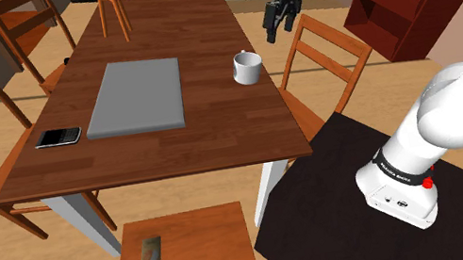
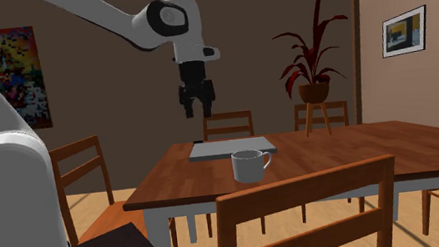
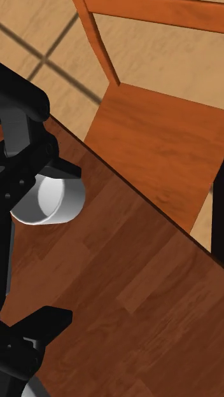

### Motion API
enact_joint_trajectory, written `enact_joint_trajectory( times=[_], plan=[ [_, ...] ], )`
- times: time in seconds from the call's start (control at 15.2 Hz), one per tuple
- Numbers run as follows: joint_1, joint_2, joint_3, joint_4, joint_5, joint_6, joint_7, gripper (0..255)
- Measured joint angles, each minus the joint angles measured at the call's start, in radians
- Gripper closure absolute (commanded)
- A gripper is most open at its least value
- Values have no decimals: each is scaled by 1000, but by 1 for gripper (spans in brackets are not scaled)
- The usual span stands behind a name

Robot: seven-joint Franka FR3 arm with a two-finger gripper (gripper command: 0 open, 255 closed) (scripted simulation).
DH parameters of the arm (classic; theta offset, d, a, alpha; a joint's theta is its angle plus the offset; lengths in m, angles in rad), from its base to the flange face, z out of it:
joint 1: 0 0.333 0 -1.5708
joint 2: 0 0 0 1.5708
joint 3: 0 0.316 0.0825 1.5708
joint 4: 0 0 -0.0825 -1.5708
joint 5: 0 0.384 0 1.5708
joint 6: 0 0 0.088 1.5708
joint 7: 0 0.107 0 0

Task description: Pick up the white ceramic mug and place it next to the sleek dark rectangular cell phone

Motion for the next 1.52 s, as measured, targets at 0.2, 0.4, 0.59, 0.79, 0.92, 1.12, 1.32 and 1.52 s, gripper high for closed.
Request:
enact_joint_trajectory(
  times=[0.2,0.4,0.59,0.79,0.92,1.12,1.32,1.52],
  plan=[
    [-3,130,3,53,-10,58,1,0],
    [-5,245,5,105,-22,103,1,0],
    [-7,362,5,160,-35,144,1,0],
    [-8,482,5,241,-48,164,1,0],
    [-8,553,4,295,-55,170,2,0],
    [-8,584,3,290,-60,202,3,0],
    [-9,603,2,273,-62,238,4,0],
    [-9,616,0,256,-64,267,5,0]
  ],
)
